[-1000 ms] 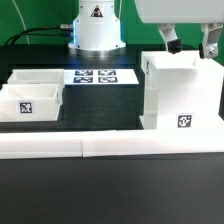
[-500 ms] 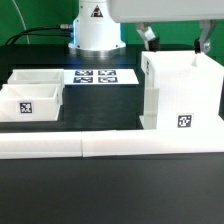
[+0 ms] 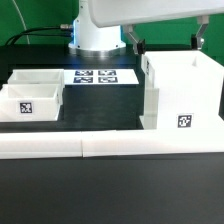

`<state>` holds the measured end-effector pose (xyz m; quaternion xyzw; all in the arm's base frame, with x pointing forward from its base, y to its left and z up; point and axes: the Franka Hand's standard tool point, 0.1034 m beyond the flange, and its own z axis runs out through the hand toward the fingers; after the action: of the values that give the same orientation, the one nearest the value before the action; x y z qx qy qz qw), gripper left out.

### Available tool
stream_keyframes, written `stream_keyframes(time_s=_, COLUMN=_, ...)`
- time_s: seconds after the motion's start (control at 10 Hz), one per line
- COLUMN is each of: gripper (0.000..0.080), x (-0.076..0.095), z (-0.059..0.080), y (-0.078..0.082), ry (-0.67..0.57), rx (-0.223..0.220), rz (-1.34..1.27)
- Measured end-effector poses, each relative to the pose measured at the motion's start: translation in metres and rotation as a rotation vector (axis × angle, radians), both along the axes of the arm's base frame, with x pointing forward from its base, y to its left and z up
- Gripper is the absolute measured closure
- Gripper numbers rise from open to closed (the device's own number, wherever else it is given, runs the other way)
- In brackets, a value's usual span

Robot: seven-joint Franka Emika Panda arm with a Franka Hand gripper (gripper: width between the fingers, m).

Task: Assemble drawer

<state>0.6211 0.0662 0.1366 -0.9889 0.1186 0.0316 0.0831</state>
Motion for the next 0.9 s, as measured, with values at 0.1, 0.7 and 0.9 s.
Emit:
stream_keyframes(time_s=0.1, gripper=0.0151, x=-0.007, z=-0.001, y=-0.013, ry=0.002, rx=-0.042, rz=0.104)
stream_keyframes(time_s=0.7, gripper=0.0150, x=-0.044, z=-0.010, y=-0.092, ry=0.000, rx=-0.055, rz=0.114)
stream_keyframes(time_s=0.9, gripper=0.0151, x=-0.044, z=-0.010, y=-0.092, ry=0.001, rx=-0.055, rz=0.115)
